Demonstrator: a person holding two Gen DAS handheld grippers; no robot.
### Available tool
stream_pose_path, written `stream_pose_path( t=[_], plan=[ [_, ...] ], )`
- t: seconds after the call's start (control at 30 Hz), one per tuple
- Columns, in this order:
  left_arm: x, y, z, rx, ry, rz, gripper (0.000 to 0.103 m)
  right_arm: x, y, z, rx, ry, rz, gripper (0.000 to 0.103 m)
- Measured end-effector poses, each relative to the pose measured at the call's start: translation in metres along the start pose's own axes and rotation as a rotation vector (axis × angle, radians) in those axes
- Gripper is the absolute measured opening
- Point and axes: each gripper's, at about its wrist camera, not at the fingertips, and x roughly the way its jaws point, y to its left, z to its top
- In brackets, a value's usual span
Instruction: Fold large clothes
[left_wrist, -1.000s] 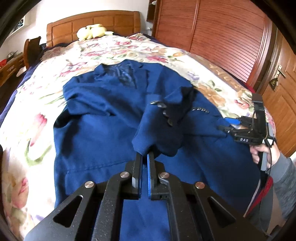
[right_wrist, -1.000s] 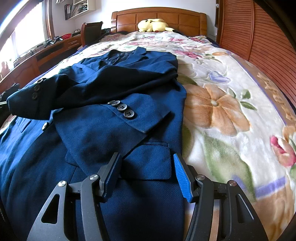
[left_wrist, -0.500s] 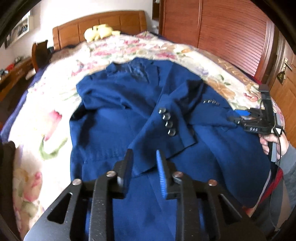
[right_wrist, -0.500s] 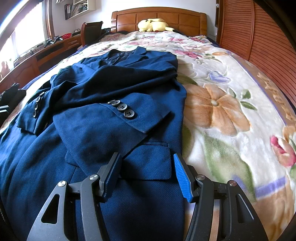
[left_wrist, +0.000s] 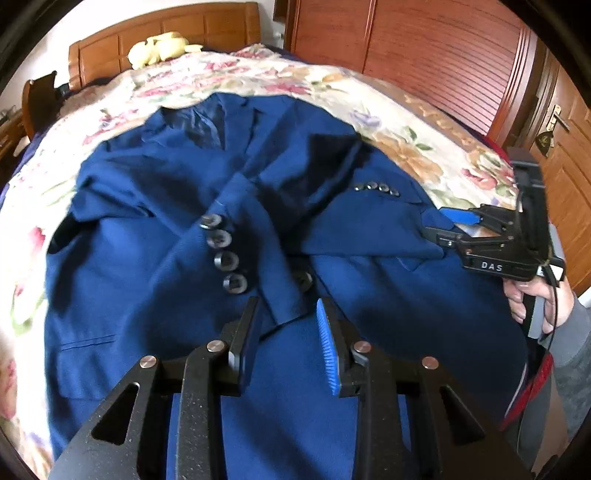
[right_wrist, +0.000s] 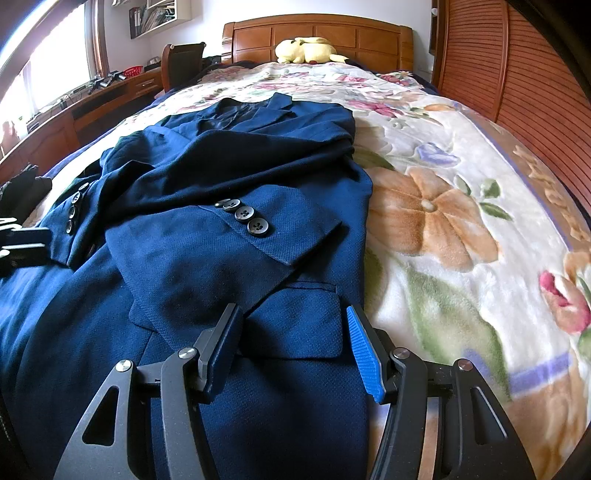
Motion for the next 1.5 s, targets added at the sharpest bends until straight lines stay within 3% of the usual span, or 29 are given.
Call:
stream_pose_path(
  t=[0.23, 0.33, 0.4, 0.5, 0.87, 1.27, 1.5],
  plan=[
    [0.028, -0.009, 0.002, 0.023, 0.052, 0.049, 0.031, 0.0, 0.0, 0.0, 0.0, 0.0, 0.0, 0.06],
    [0.024, -0.004, 0.0, 0.018, 0.032, 0.059, 0.031, 0.0, 0.0, 0.0, -0.001, 0.0, 0.0, 0.06],
    [0.021, -0.002, -0.003, 0.031, 0.025, 0.067, 0.014, 0.0, 0.0, 0.0, 0.0, 0.0, 0.001, 0.06],
    [0.01, 0.002, -0.007, 0.047, 0.003, 0.073, 0.004, 0.0, 0.0, 0.0, 0.0, -0.001, 0.001, 0.06],
    [-0.072, 0.01, -0.031, 0.082, -0.126, 0.066, 0.004, 0.0, 0.0, 0.0, -0.002, -0.001, 0.002, 0.06],
    [-0.095, -0.002, -0.059, 0.106, -0.13, 0.053, 0.004, 0.001, -0.001, 0.0, -0.003, -0.002, 0.001, 0.06],
    [-0.101, 0.002, -0.066, 0.082, -0.117, 0.086, 0.004, 0.001, -0.001, 0.0, -0.004, -0.002, 0.001, 0.06]
  ],
)
